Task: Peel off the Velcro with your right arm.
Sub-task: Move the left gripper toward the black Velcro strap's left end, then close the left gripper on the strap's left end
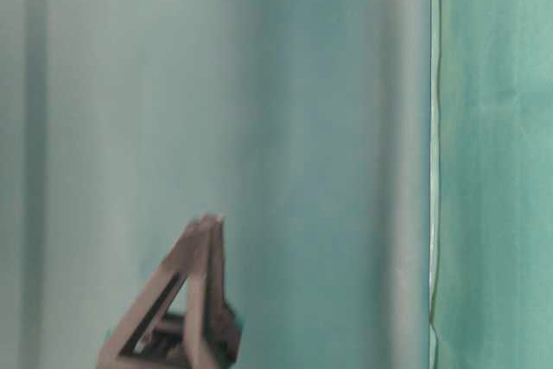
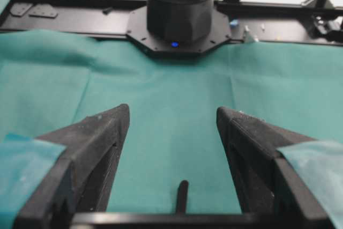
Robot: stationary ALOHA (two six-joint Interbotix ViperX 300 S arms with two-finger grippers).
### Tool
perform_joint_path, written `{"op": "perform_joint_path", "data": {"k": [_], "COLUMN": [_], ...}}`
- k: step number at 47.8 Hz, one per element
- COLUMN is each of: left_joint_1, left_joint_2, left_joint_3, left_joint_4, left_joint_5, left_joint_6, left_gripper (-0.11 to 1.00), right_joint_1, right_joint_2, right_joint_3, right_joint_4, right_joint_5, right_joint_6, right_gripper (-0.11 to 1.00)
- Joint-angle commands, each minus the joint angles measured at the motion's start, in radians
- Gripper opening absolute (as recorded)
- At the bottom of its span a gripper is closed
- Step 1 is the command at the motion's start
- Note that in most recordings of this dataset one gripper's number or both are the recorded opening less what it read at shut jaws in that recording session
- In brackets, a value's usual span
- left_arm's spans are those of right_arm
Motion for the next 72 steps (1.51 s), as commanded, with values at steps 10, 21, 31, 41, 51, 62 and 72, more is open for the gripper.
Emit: {"op": "perform_joint_path", "data": {"k": [10, 21, 31, 41, 51, 62, 72], "left_joint_1": [0.003, 0.003, 0.0, 0.0, 0.0, 0.0, 0.0], "left_joint_2": [0.066, 0.075, 0.114, 0.186, 0.252, 0.331, 0.4], "left_joint_3": [-0.114, -0.192, -0.284, -0.37, -0.393, -0.407, -0.423], "left_joint_4": [-0.002, -0.003, -0.003, -0.002, 0.0, 0.0, 0.0], "left_joint_5": [0.095, 0.373, 0.617, 0.79, 0.796, 0.788, 0.788], "left_joint_6": [-0.002, -0.006, -0.005, 0.002, 0.003, 0.002, 0.002], "left_gripper": [0.67, 0.67, 0.67, 0.67, 0.67, 0.67, 0.67], "right_joint_1": [-0.003, -0.002, -0.002, -0.002, -0.002, -0.002, -0.002], "right_joint_2": [0.002, 0.0, 0.0, 0.003, 0.005, 0.002, 0.003], "right_joint_3": [-0.006, -0.005, -0.005, -0.005, -0.003, -0.003, 0.0], "right_joint_4": [-0.002, -0.002, -0.003, -0.003, -0.003, -0.023, -0.023], "right_joint_5": [-0.017, -0.017, -0.017, -0.017, -0.023, -0.023, -0.023], "right_joint_6": [0.003, 0.003, 0.003, 0.003, 0.003, 0.002, 0.003], "right_gripper": [0.74, 0.74, 0.74, 0.74, 0.74, 0.74, 0.74]}}
